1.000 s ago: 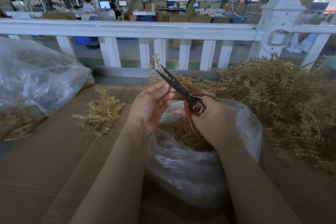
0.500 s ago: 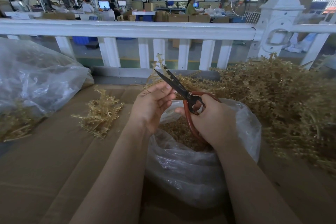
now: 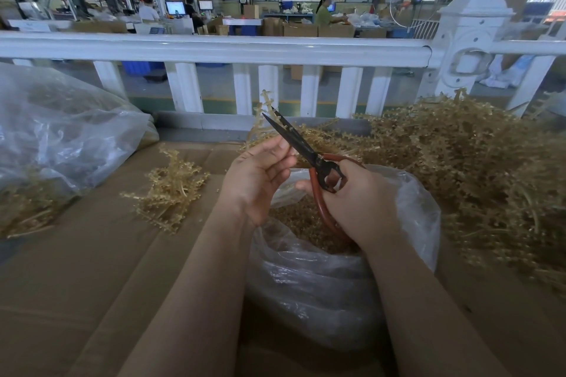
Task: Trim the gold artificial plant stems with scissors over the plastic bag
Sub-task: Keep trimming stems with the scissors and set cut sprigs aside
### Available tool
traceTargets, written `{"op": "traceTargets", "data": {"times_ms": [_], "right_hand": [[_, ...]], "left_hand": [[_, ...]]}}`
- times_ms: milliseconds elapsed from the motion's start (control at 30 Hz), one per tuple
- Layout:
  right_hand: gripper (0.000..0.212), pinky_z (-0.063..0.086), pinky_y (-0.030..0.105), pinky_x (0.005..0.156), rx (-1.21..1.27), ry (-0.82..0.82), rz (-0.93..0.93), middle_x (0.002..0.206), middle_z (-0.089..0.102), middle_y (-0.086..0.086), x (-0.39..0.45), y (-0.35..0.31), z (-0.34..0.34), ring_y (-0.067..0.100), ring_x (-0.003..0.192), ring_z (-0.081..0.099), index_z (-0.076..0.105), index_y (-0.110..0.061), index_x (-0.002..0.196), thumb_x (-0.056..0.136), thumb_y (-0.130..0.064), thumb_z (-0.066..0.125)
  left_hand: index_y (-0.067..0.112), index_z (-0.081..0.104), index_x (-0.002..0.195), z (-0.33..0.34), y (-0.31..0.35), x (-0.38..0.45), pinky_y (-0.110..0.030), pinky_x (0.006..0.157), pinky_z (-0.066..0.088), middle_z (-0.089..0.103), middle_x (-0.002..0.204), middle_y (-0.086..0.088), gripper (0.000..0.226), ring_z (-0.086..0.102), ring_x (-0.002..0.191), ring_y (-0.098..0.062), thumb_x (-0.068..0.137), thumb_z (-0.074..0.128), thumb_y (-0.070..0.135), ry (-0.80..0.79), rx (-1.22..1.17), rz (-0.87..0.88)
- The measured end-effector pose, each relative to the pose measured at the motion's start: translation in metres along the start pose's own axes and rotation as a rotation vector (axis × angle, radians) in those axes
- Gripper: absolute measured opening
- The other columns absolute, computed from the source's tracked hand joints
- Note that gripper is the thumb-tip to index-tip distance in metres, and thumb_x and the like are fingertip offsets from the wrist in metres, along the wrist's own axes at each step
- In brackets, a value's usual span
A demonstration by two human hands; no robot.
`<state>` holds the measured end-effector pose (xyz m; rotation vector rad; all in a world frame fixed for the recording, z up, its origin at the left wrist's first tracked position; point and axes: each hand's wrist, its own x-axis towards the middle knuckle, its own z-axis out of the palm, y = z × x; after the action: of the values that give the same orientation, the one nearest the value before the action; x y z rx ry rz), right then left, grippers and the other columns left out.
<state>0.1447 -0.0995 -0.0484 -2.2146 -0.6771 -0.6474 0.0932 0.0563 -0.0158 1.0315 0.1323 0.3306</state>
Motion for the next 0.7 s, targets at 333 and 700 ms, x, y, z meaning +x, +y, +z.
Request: {"op": "traceTargets", "data": {"times_ms": [333,700], "right_hand": [[0.056,0.049,0.017,0.06,0.22,-0.064,0.118,0.065,0.065,-0.01,-0.002,-0.002,-0.003,0.004,0.066,0.062,0.064,-0.027,0.075,0.068,-0.082,0.06],[0.012,0.044,0.016,0.052,0.755,-0.09,0.345,0.059,0.065,-0.006,0.007,-0.003,-0.004,0.002,0.052,0.057,0.072,-0.019,0.08,0.089,-0.024,0.076]], "left_hand": [[0.013,0.071,0.094,-0.004,0.002,0.002,-0.013,0.049,0.043,0.06,0.069,0.005,0.012,0.05,0.054,-0.003,0.095,0.06,0.011,0.112,-0.016,-0.046],[0.019,0.076,0.085,0.018,-0.014,-0.004,-0.015,0.036,0.022,0.042,0.05,0.009,0.005,0.03,0.043,-0.004,0.086,0.073,0.015,0.065,0.268,-0.196]]}}
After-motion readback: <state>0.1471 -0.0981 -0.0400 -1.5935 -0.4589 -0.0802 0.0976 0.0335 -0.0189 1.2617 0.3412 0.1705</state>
